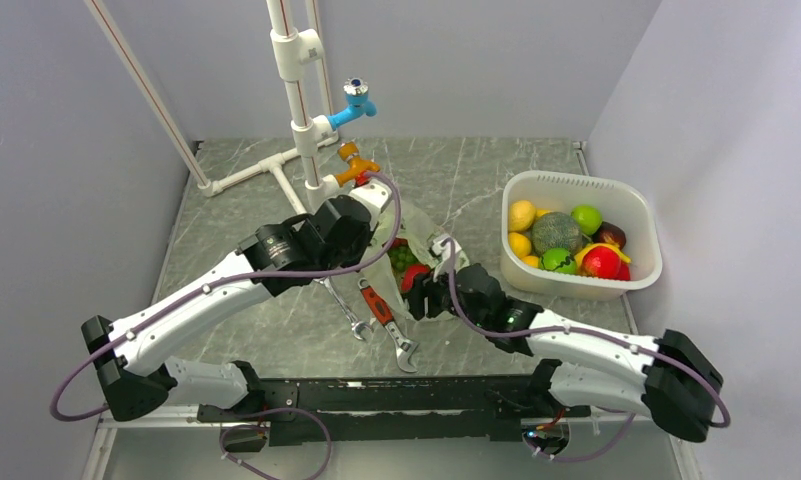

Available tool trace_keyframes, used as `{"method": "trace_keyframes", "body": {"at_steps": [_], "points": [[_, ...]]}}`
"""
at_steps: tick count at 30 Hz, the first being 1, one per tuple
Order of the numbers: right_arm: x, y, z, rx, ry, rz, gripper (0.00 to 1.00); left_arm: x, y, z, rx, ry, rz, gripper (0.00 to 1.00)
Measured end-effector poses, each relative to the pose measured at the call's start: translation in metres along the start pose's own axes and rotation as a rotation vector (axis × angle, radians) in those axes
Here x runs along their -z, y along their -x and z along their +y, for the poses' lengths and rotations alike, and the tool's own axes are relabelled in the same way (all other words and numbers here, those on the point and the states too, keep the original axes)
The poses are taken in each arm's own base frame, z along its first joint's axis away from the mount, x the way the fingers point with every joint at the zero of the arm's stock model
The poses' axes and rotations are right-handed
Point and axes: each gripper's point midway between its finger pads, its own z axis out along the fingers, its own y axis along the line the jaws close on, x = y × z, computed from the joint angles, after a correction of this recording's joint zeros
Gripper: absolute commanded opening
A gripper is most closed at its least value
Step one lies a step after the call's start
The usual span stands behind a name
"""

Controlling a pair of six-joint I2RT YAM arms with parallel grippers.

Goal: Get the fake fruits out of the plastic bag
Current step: Adjust the plastic bag at the center of the board.

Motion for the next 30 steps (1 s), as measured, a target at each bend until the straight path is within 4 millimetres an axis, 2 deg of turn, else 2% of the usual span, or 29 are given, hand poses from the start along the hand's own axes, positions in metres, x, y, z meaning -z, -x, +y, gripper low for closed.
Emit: {"method": "trace_keyframes", "body": {"at_steps": [4,7,10,13,16,18,21,25,30], "points": [[0.013,0.030,-0.011,-0.008,-0.080,-0.116,0.59,0.003,-0.011,0.004,0.000,0.005,0.019,0.00],[0.016,0.028,-0.031,-0.039,-0.201,-0.120,0.58,0.007,-0.013,0.006,0.006,0.008,0.022,0.00],[0.025,0.009,-0.061,-0.122,-0.374,-0.073,0.57,0.008,-0.015,0.008,0.013,0.015,0.025,0.00],[0.039,-0.010,-0.075,-0.207,-0.466,-0.041,0.58,0.008,-0.016,0.008,0.016,0.018,0.028,0.00],[0.053,-0.029,-0.070,-0.274,-0.401,-0.045,0.62,0.007,-0.023,0.009,0.013,0.020,0.040,0.00],[0.055,-0.050,-0.061,-0.285,-0.319,-0.008,0.67,0.006,-0.027,0.009,0.009,0.021,0.048,0.00],[0.056,-0.062,-0.049,-0.266,-0.232,0.033,0.67,0.006,-0.028,0.009,0.008,0.020,0.052,0.00],[0.050,-0.040,-0.031,-0.184,-0.139,0.013,0.54,0.006,-0.028,0.009,0.008,0.021,0.052,0.00],[0.021,0.020,-0.013,-0.101,-0.114,-0.068,0.42,0.006,-0.029,0.008,0.014,0.015,0.051,0.00]]}}
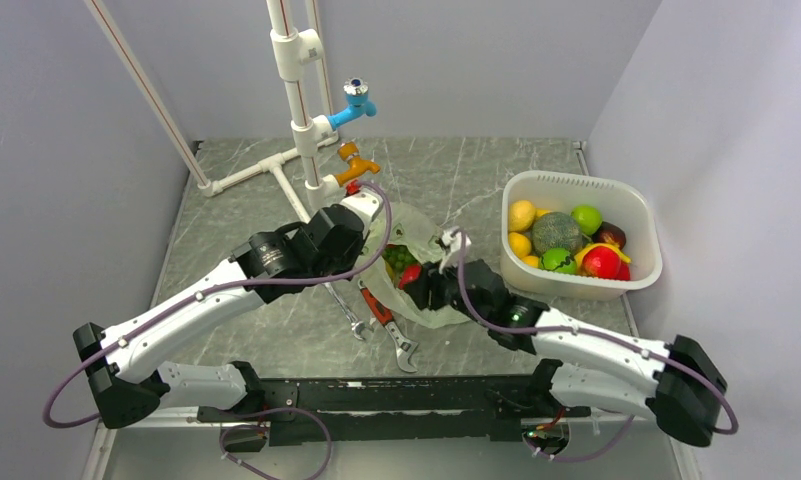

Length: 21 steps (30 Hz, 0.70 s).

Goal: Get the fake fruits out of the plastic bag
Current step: Take out the fake fruit from the plastic bag.

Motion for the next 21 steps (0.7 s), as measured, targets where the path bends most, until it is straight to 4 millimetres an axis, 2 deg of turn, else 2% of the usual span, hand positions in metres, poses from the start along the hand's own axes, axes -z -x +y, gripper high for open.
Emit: {"method": "trace_keyframes", "body": {"at_steps": [3,5,6,7,9,12,15,18,21], "points": [[-0.020,0.025,0.012,0.026,0.013,-0.053,0.41,0.000,0.000,-0.001,0.013,-0.002,-0.001,0.00],[-0.029,0.026,0.011,0.038,0.002,-0.065,0.40,0.000,0.000,-0.001,0.016,-0.003,0.000,0.00],[-0.034,0.023,0.006,0.047,-0.018,-0.060,0.39,0.000,0.000,-0.001,0.017,-0.002,0.000,0.00],[-0.040,0.018,0.000,0.058,-0.046,-0.049,0.44,0.000,0.000,-0.001,0.018,-0.002,0.001,0.00],[-0.047,0.004,-0.012,0.076,-0.094,-0.013,0.61,0.000,0.000,-0.001,0.018,-0.002,0.001,0.00],[-0.053,-0.015,-0.027,0.105,-0.153,0.044,0.78,0.000,0.000,-0.001,0.019,0.000,0.001,0.00],[-0.049,-0.026,-0.038,0.126,-0.196,0.060,0.86,-0.002,-0.003,-0.001,0.017,0.001,0.006,0.00],[-0.044,-0.035,-0.047,0.154,-0.229,0.073,0.89,-0.006,-0.010,-0.001,0.010,0.005,0.020,0.00],[-0.043,-0.032,-0.053,0.181,-0.258,0.063,0.91,-0.009,-0.015,-0.001,0.003,0.008,0.034,0.00]]}}
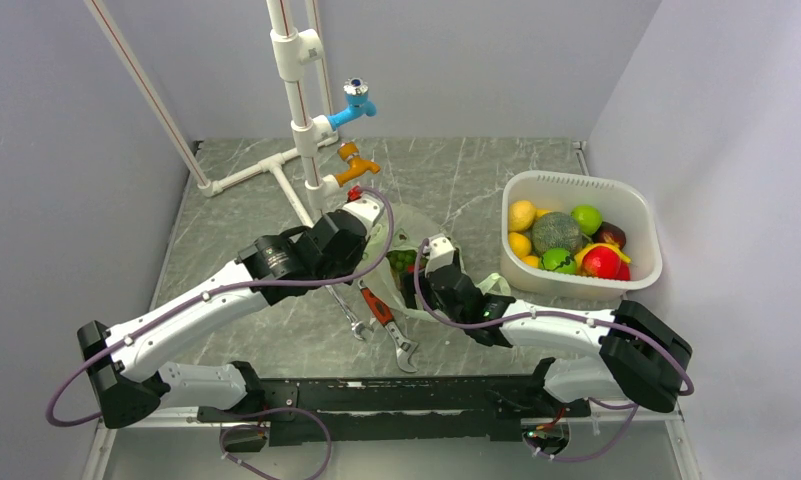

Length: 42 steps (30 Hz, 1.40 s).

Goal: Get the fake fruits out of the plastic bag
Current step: Take out the fake fruit from the plastic bag.

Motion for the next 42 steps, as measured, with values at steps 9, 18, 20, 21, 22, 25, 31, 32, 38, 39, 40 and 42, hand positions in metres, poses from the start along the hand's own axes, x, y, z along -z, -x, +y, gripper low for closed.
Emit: {"method": "trace_keyframes", "body": {"at_steps": [9,18,20,21,22,25,31,32,38,39,40,42], "points": [[-0.021,0.001,-0.007,0.047,-0.066,-0.003,0.95,-0.008,-0.008,-0.006,-0.002,-0.021,0.018,0.00],[-0.036,-0.020,-0.012,0.058,-0.095,0.049,0.76,-0.011,-0.017,-0.007,0.003,-0.020,0.039,0.00],[-0.034,-0.019,-0.012,0.058,-0.089,0.041,0.60,-0.012,-0.020,-0.006,0.001,-0.018,0.044,0.00],[-0.033,-0.017,-0.012,0.058,-0.086,0.035,0.50,-0.012,-0.020,-0.006,0.000,-0.018,0.045,0.00],[-0.032,-0.015,-0.011,0.057,-0.080,0.027,0.39,-0.012,-0.020,-0.006,0.000,-0.018,0.045,0.00],[-0.026,-0.002,-0.009,0.055,-0.061,-0.009,0.18,-0.012,-0.020,-0.006,0.000,-0.018,0.046,0.00],[0.002,0.046,0.003,0.001,0.018,-0.147,0.00,-0.014,-0.024,-0.005,0.008,-0.010,0.054,0.00],[0.009,0.057,0.006,-0.012,0.040,-0.178,0.00,-0.014,-0.025,-0.005,0.010,-0.006,0.056,0.00],[0.051,0.104,0.014,-0.087,0.139,-0.315,0.00,-0.015,-0.024,0.000,0.030,0.027,0.050,0.00],[0.056,0.107,0.013,-0.096,0.145,-0.325,0.00,-0.015,-0.024,0.001,0.033,0.032,0.048,0.00],[0.062,0.110,0.013,-0.106,0.152,-0.337,0.00,-0.014,-0.023,0.001,0.035,0.035,0.043,0.00],[0.075,0.117,0.009,-0.125,0.160,-0.362,0.00,-0.013,-0.021,0.003,0.039,0.039,0.032,0.00]]}}
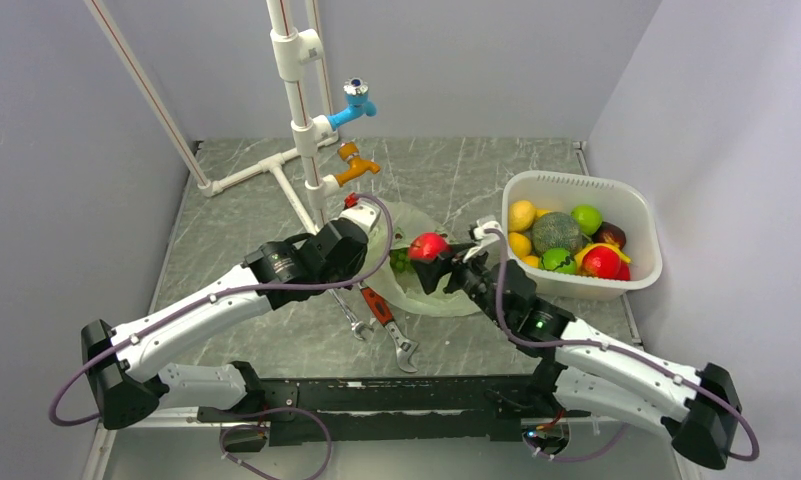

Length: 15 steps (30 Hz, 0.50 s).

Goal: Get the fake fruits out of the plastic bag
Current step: Take out the fake fruit from the plastic bag, then place the fake fruit in the bin.

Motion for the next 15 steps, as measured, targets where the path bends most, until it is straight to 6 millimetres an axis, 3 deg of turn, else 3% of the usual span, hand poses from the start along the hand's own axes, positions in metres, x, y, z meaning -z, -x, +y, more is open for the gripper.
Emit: {"method": "trace_keyframes", "body": {"at_steps": [8,12,15], "points": [[0.028,0.046,-0.029,-0.020,-0.133,-0.108,0.00,0.000,0.006,-0.001,0.017,-0.001,-0.026,0.00],[0.042,0.066,-0.068,-0.054,-0.337,-0.180,0.00,0.001,0.006,-0.001,0.035,-0.002,-0.027,0.00],[0.055,0.077,-0.121,-0.103,-0.587,-0.209,0.00,0.003,0.006,0.000,0.042,-0.005,-0.033,0.00]]}}
